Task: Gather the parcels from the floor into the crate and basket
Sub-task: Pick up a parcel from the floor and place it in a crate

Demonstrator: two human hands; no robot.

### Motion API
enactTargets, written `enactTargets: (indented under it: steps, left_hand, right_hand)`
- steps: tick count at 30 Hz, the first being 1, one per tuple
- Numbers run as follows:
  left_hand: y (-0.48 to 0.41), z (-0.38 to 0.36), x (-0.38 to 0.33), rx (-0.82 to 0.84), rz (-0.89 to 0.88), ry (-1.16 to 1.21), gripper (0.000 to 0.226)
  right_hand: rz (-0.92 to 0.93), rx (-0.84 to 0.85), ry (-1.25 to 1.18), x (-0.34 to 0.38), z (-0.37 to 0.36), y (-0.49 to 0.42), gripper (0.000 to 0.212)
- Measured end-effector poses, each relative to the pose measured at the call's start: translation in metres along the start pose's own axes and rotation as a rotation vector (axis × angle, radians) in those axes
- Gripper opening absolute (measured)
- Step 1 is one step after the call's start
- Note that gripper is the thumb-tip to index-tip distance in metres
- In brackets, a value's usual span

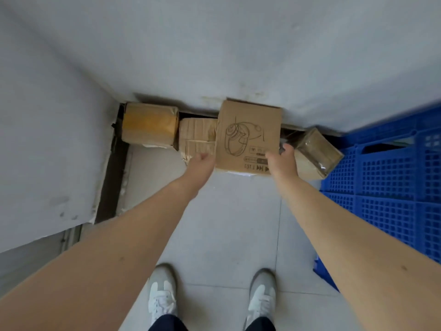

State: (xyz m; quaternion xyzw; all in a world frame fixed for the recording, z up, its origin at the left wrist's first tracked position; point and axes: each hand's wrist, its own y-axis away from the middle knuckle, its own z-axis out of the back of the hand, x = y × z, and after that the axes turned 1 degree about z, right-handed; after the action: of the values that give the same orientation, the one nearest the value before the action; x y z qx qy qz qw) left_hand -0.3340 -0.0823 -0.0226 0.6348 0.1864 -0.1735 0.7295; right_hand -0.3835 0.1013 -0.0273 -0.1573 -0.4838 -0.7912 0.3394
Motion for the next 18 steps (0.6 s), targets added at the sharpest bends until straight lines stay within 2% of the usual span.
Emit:
enactTargets:
  steps: [3, 6, 7, 9, 12, 15, 18]
  left_hand:
    - [-0.008, -0.009, -0.006, 0.052, -0.113, 0.000, 0.043]
    - [-0.016, -0.019, 0.006, -0.063, -0.181, -0.005, 0.046]
    - [-0.018, -0.021, 0.018, -0.117, -0.179, -0.022, 0.048]
    - [-0.014, -0.024, 0.053, -0.155, -0.184, -0.087, 0.045]
    - [-0.005, -0.027, 0.120, -0.114, -0.175, -0.187, 0.033]
    - [-0.023, -0.032, 0.182, -0.078, -0.135, -0.221, 0.037]
    - [-0.058, -0.042, 0.222, -0.094, -0.103, -0.166, 0.037]
  right_hand:
    - [0.003, 0.004, -0.088, -0.005, -0.011, -0.004, 0.037]
    - [-0.007, -0.068, -0.092, -0.027, -0.016, 0.002, 0.021]
    - [-0.028, -0.108, -0.054, -0.038, -0.016, 0.010, 0.021]
    - [-0.068, -0.135, 0.058, -0.071, -0.013, 0.024, 0.037]
    - [-0.105, -0.061, 0.170, -0.135, -0.015, 0.041, 0.053]
    - [-0.078, 0.011, 0.213, -0.191, -0.028, 0.042, 0.057]
    - [-0.023, 0.058, 0.245, -0.229, -0.052, 0.022, 0.050]
